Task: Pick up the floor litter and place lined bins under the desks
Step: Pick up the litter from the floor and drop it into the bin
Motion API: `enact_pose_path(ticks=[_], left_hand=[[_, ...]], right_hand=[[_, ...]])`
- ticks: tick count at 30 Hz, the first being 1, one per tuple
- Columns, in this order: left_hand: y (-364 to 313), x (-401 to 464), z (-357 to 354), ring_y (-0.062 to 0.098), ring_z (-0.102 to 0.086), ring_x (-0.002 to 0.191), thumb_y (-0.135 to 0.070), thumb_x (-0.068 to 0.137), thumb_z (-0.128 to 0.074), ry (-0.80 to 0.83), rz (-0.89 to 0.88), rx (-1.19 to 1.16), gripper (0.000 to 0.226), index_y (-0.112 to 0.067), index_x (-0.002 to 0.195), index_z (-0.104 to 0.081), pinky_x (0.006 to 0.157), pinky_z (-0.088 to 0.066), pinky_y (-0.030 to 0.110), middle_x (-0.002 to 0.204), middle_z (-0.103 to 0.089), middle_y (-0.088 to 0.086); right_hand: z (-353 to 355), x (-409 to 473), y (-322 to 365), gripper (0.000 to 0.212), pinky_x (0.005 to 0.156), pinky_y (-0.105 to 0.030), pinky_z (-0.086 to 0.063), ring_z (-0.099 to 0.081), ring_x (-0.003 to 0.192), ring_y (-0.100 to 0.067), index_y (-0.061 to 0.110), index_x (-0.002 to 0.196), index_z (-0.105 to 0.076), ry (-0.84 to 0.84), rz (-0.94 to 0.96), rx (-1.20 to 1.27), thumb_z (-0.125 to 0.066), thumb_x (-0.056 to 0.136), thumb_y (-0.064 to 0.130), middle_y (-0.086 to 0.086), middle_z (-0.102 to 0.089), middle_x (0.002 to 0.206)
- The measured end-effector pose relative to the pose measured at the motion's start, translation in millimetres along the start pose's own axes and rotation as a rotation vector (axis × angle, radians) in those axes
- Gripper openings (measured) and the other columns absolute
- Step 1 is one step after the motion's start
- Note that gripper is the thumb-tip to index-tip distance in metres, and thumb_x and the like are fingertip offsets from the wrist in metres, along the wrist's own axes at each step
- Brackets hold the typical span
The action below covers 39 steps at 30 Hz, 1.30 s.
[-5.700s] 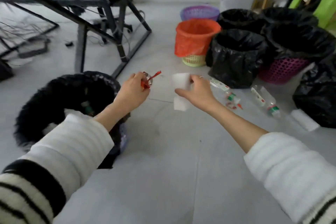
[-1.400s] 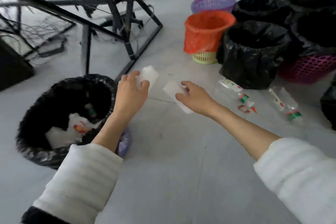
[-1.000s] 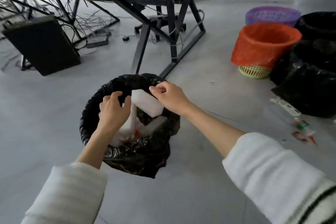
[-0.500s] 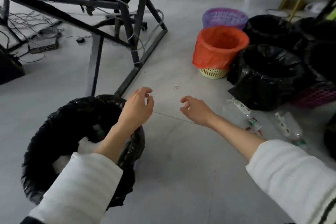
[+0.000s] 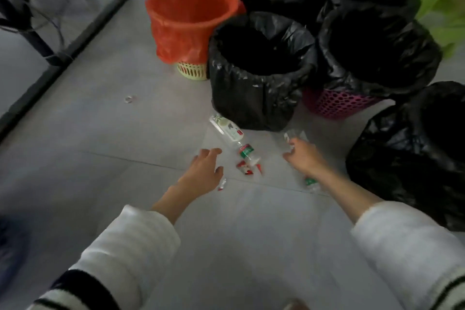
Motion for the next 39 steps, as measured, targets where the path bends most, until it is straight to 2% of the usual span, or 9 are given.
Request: enact_pose_path(ticks=[6, 8, 10, 16, 21, 25, 27, 32, 39], left_hand=[[-37.0, 54.9, -30.4, 0.034, -0.017, 0.143, -0.036, 0.095, -0.043, -0.105, 0.009, 0.183, 0.06, -0.032, 0.147, -0.013, 0.109, -0.033, 0.048, 0.158, -0.002, 0.007], [-39.3, 60.6, -28.4, 0.035, -0.002, 0.146, -0.043, 0.095, -0.039, -0.117, -0.044, 0.259, 0.06, -0.038, 0.147, -0.009, 0.112, -0.027, 0.052, 0.159, 0.011, 0.006], [-66.1, 130.5, -88.5, 0.035, 0.008, 0.146, -0.048, 0.096, -0.033, 0.004, 0.072, 0.327, 0.057, -0.041, 0.147, -0.008, 0.115, -0.02, 0.055, 0.158, 0.018, 0.004], [-38.3, 116.6, -95.5, 0.036, 0.006, 0.145, -0.044, 0.096, -0.035, -0.071, 0.132, 0.379, 0.041, -0.03, 0.134, -0.043, 0.115, -0.022, 0.051, 0.158, 0.001, 0.008], [-19.5, 100.1, -74.8, 0.034, -0.029, 0.132, -0.032, 0.089, -0.056, -0.255, 0.178, 0.261, 0.046, -0.011, 0.127, -0.041, 0.095, -0.045, 0.046, 0.142, -0.026, 0.014], [16.6, 108.6, -76.6, 0.038, -0.048, 0.118, -0.027, 0.081, -0.067, -0.169, 0.35, -0.131, 0.083, -0.027, 0.144, -0.013, 0.09, -0.048, 0.047, 0.138, -0.033, 0.015], [24.9, 107.1, -72.1, 0.037, -0.049, 0.118, -0.024, 0.081, -0.068, -0.182, 0.385, -0.331, 0.09, -0.029, 0.147, -0.006, 0.092, -0.047, 0.045, 0.138, -0.036, 0.016], [41.1, 61.9, -22.0, 0.037, -0.047, 0.119, -0.024, 0.083, -0.064, -0.351, 0.322, -0.413, 0.078, -0.028, 0.145, -0.016, 0.098, -0.042, 0.044, 0.138, -0.037, 0.016], [141.9, -36.8, 113.6, 0.037, -0.057, 0.094, -0.03, 0.081, -0.063, -0.496, 0.281, -0.331, 0.063, -0.033, 0.133, -0.026, 0.08, -0.051, 0.04, 0.128, -0.044, 0.014]], right_hand=[[-25.3, 40.6, -69.0, 0.111, 0.11, -0.05, -0.031, -0.026, 0.139, -0.036, 0.023, 0.151, 0.001, -0.033, -0.112, 0.072, -0.069, 0.072, 0.057, -0.015, -0.022, 0.153], [-29.1, 32.4, -61.3, 0.109, 0.107, -0.048, -0.032, -0.024, 0.14, -0.035, 0.021, 0.151, 0.004, -0.094, -0.106, 0.079, -0.065, 0.075, 0.058, -0.013, -0.018, 0.155], [-58.9, 93.5, -123.6, 0.099, 0.103, -0.045, -0.036, -0.028, 0.138, -0.034, 0.019, 0.151, 0.003, -0.003, -0.14, 0.094, -0.06, 0.082, 0.053, -0.014, -0.022, 0.154], [-80.1, 66.1, -106.1, 0.091, 0.097, -0.043, -0.042, -0.036, 0.128, -0.033, 0.029, 0.15, 0.009, -0.012, 0.083, 0.058, -0.056, 0.087, 0.044, -0.014, -0.027, 0.148], [-90.9, 50.3, -84.0, 0.087, 0.101, -0.041, -0.041, -0.036, 0.123, -0.035, 0.033, 0.15, 0.004, 0.127, 0.204, 0.077, -0.055, 0.087, 0.033, -0.016, -0.029, 0.143], [-94.6, 48.5, -65.2, 0.093, 0.099, -0.038, -0.04, -0.04, 0.123, -0.033, 0.024, 0.151, 0.001, 0.102, 0.196, 0.123, -0.062, 0.084, 0.038, -0.015, -0.038, 0.139], [-87.4, 50.8, -59.1, 0.091, 0.098, -0.035, -0.04, -0.044, 0.124, -0.031, 0.015, 0.148, -0.016, 0.063, 0.109, 0.279, -0.068, 0.079, 0.042, -0.014, -0.044, 0.137], [-63.4, 22.7, 6.2, 0.059, 0.07, -0.018, -0.049, -0.058, 0.084, -0.015, 0.014, 0.129, -0.047, 0.121, 0.083, 0.634, -0.063, 0.083, 0.047, -0.003, -0.058, 0.114], [-61.1, -29.7, 183.3, 0.058, 0.065, -0.029, -0.052, -0.063, 0.076, -0.015, 0.009, 0.114, -0.047, 0.392, 0.219, 0.781, -0.061, 0.081, 0.054, -0.003, -0.062, 0.096]])
Point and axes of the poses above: each hand's wrist, its own x-axis towards the middle knuckle, its own z-axis out of the back of the hand, y = z × x, the point moved 7 cm from there along x, towards the middle knuckle
